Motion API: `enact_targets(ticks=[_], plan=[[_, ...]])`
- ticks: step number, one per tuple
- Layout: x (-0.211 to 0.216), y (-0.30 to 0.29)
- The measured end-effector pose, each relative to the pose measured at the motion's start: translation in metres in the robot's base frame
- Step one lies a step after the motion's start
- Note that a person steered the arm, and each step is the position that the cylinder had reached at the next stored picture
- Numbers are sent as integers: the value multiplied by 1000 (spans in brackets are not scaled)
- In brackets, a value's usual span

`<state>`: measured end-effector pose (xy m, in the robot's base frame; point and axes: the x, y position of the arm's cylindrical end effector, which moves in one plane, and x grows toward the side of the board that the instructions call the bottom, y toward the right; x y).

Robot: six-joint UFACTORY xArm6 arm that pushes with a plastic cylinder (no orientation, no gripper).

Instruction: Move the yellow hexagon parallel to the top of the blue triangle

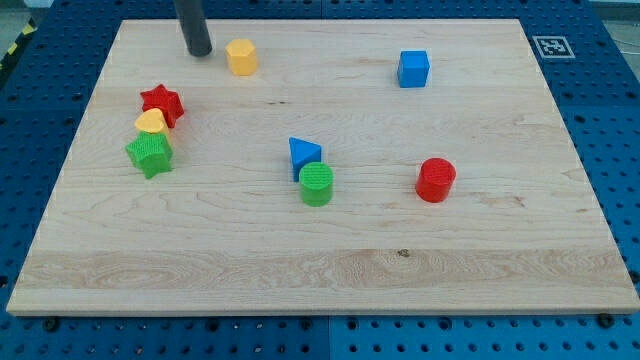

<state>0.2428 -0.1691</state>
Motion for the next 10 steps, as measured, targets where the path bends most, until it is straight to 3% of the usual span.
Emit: enact_targets(ticks=[2, 6, 10], plan=[[-5, 36], [24, 47], [34, 27]])
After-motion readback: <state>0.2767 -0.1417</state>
